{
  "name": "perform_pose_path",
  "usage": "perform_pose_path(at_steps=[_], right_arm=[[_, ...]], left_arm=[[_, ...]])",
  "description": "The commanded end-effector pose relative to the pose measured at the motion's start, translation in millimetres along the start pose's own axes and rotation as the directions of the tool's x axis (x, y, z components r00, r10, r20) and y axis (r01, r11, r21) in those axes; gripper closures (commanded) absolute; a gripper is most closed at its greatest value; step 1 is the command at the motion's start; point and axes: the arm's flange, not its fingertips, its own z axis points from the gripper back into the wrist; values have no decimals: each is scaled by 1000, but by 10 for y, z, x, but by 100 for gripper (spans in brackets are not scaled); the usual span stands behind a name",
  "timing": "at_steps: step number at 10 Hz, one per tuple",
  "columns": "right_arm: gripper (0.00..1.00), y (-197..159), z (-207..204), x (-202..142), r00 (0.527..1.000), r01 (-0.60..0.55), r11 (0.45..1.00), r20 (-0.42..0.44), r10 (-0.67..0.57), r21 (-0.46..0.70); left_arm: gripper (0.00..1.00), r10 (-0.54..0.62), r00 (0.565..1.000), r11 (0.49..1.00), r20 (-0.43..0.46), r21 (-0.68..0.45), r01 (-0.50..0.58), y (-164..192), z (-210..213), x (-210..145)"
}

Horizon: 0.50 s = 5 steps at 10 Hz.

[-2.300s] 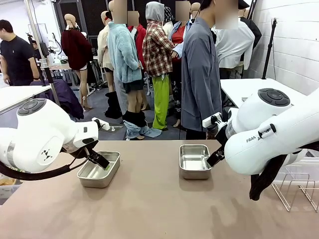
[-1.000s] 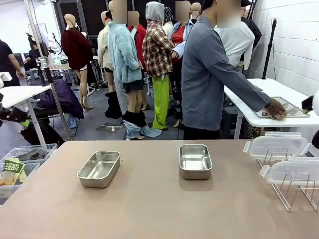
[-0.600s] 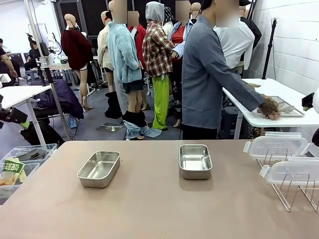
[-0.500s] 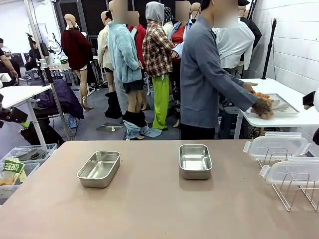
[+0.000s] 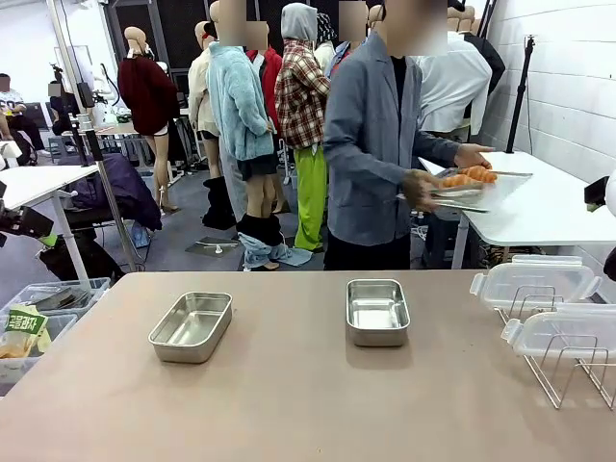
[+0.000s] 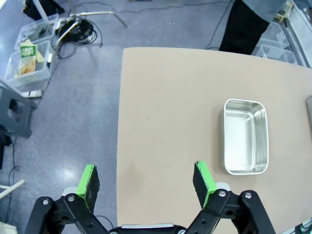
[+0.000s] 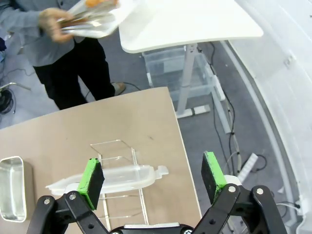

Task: Place the bread in airtight containers.
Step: Lift both Airtight Container.

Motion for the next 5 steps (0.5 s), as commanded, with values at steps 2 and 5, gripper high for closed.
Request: perform_pose_path(at_steps=[2, 5], right_arm=[[0, -2, -6, -18, 1000, -14, 1000, -6, 14, -7], [0, -2, -6, -18, 1000, -14, 1000, -6, 14, -7]], left_arm=[[0, -2, 1000, 1000, 6, 14, 2, 17, 10, 3], [0, -2, 1000, 1000, 6, 14, 2, 17, 10, 3]])
